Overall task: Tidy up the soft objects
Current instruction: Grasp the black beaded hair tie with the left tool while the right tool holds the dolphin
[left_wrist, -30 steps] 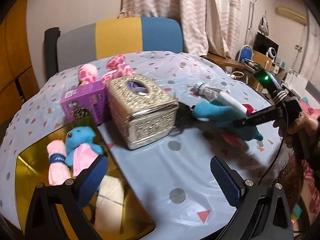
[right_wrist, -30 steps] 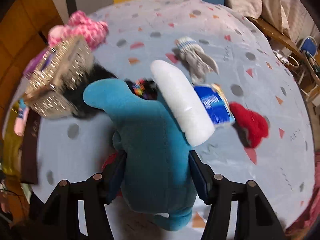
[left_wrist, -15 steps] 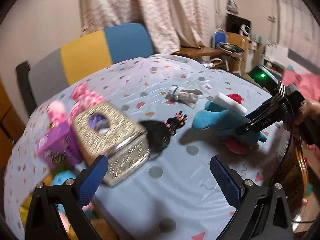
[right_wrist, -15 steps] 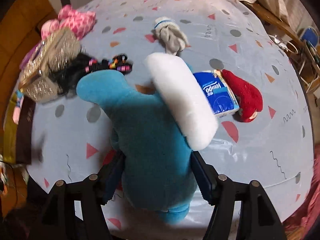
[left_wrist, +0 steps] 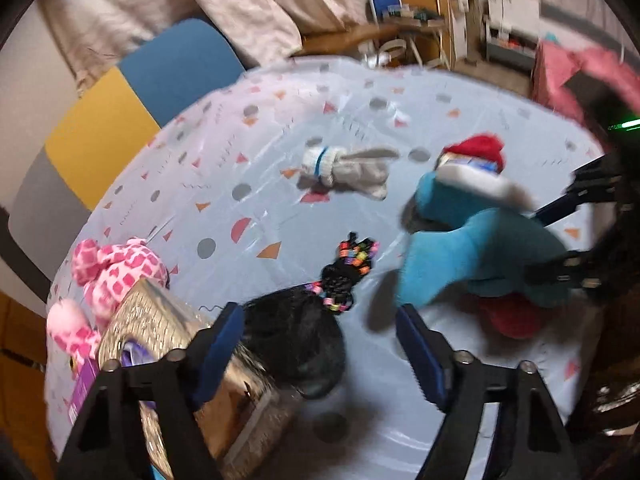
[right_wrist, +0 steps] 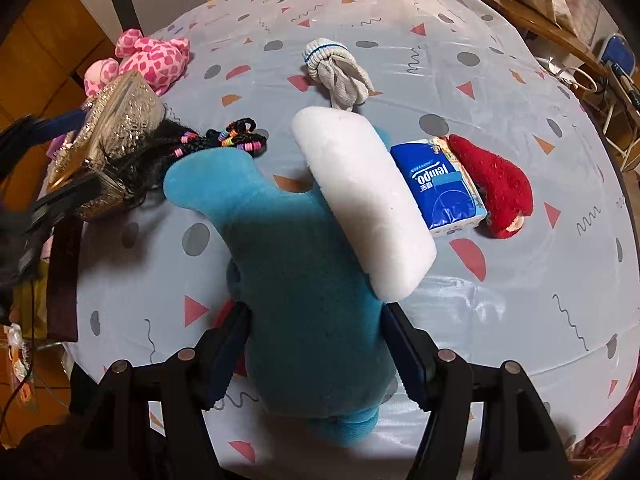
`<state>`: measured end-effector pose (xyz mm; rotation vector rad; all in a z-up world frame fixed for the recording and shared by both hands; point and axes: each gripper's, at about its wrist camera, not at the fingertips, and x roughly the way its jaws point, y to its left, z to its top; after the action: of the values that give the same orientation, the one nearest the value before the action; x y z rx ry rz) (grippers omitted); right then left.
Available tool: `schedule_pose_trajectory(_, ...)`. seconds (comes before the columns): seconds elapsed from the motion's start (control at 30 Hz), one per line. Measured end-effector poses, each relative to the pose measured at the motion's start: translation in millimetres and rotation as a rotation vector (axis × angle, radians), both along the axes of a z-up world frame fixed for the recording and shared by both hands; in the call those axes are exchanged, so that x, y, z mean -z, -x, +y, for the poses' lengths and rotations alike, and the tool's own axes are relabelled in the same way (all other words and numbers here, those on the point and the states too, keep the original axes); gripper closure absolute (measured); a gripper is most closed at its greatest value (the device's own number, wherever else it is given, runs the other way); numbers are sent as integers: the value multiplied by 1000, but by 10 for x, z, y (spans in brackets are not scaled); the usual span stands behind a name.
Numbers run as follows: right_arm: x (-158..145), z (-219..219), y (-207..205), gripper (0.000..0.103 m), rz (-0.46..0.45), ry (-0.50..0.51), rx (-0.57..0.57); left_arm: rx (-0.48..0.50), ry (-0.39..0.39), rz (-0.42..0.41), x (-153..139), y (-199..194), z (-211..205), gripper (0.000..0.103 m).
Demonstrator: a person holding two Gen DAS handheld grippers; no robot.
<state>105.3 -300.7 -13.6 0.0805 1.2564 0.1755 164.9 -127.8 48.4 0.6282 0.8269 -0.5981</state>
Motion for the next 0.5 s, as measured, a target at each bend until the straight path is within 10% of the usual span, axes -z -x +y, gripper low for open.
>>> schedule_pose_trajectory(0.5,-28,-60,11,35,-29,-69,16,-36,-326,143,846,-710,-481,26)
